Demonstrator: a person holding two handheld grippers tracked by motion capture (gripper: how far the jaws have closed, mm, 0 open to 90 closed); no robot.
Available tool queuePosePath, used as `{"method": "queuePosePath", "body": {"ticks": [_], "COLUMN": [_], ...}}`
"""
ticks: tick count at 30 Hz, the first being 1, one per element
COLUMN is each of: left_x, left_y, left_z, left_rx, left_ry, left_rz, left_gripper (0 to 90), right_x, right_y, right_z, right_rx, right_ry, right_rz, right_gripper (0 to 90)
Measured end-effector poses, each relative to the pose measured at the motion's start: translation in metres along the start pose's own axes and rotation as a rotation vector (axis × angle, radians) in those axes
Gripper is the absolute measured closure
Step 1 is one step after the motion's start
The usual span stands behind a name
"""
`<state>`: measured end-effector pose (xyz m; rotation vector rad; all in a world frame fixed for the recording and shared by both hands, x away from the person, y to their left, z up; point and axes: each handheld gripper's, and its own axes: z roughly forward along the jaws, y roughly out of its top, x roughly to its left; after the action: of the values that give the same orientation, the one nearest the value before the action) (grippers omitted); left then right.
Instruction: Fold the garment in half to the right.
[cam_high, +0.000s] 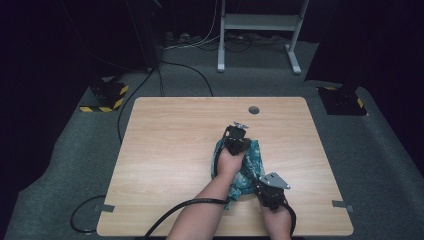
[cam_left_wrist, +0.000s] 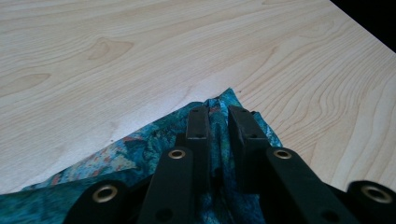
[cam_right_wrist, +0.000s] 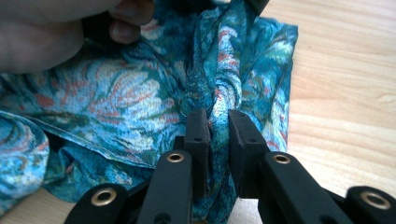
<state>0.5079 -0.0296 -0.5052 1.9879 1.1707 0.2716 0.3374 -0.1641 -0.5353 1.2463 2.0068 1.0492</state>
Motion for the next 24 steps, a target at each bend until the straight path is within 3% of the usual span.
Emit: {"method": "queuePosePath", "body": {"ticks": [9,16,24], "left_x": [-0.003,-0.004,-0.003], "left_y": [-0.002,0.004,0.007], "left_z": [0.006,0.000,-0.009], "left_rx": [0.010,-0.004,-0.026], "left_ry": [0.002,-0.010,-0.038], "left_rz": [0.000,0.004,0.032], "left_gripper": [72.1,49.8,26.8], "right_x": [-0.003,-0.004,-0.006], "right_y": [-0.004,0.004,0.012], "right_z": [0.003,0.001,-0.002], "right_rx": [0.011,-0.005,-0.024], "right_ry": [0.000,0.015,0.034], "right_rz": [-0.008,0.001,-0.016], "right_gripper": [73.4,61.8,42.0]}}
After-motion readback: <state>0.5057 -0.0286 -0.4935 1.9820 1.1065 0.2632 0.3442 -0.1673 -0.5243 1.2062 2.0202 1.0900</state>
